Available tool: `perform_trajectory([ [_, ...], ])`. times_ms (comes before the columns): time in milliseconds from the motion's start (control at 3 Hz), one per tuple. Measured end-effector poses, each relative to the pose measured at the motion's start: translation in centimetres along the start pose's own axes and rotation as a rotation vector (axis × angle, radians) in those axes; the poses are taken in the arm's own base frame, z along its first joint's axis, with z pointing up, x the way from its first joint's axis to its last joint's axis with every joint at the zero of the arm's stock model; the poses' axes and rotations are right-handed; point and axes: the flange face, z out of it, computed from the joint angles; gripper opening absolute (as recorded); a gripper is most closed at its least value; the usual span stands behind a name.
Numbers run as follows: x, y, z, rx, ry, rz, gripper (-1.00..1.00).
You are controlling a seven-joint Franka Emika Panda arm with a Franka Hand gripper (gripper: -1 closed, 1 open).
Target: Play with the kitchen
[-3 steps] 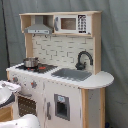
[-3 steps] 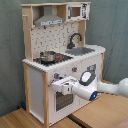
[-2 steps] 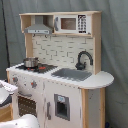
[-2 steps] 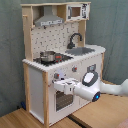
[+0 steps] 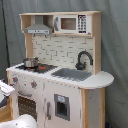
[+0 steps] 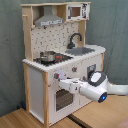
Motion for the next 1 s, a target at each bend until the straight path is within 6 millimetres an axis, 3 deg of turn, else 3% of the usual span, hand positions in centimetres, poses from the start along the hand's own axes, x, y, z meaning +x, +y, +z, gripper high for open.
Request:
perform_trajectory([
  [1000,-2.1,0.4,-5.5,0.022,-0.088,0.121,1.0],
])
